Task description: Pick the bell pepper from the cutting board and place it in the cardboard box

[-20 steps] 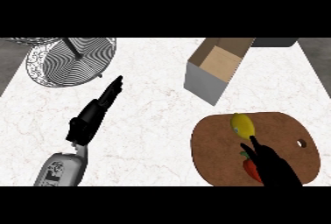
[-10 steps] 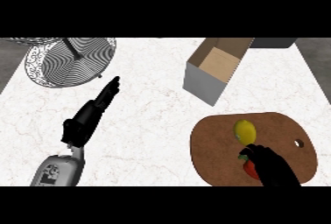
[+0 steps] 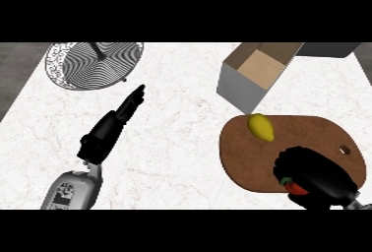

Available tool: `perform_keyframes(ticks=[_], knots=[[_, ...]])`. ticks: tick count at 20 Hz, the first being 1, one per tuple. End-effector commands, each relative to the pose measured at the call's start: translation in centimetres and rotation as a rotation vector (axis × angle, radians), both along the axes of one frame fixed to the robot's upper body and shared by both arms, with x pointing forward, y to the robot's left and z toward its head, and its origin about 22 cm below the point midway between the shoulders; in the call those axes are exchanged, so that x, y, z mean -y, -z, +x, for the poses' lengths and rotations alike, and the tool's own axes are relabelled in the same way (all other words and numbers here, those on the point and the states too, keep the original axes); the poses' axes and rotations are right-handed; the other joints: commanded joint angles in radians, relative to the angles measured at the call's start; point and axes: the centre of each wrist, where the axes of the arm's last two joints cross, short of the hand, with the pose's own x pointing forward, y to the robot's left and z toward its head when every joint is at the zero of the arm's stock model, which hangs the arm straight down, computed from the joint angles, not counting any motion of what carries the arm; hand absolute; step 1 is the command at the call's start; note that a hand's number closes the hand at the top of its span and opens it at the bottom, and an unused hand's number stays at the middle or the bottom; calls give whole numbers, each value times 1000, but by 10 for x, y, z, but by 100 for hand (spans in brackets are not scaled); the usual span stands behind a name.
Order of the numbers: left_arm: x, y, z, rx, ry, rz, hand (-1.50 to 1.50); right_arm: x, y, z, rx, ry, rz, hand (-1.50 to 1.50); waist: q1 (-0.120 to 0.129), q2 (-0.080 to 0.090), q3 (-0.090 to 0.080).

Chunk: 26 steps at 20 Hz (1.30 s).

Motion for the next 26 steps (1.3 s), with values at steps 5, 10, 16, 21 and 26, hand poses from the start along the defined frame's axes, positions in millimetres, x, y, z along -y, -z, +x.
perform_keyframes(ticks=[5, 10, 16, 21, 26], knots=[[0, -1, -5, 1, -15, 5, 0, 73, -59, 66, 175, -276, 238, 150, -27, -4, 0], [-17, 1, -5, -15, -45, 22, 0, 119, -99, 67, 138, -371, 361, 150, -57, -11, -2], [-14, -11, 0, -3, -47, 5, 0, 143, -142, 66, 94, -378, 538, 150, -59, -12, -2], [-18, -2, -9, -15, -62, 6, 0, 162, -173, 66, 41, -276, 617, 150, -51, -12, -3], [-1, 14, 5, -11, -36, 6, 0, 144, -194, 92, 51, -200, 620, 150, -42, -4, -3]])
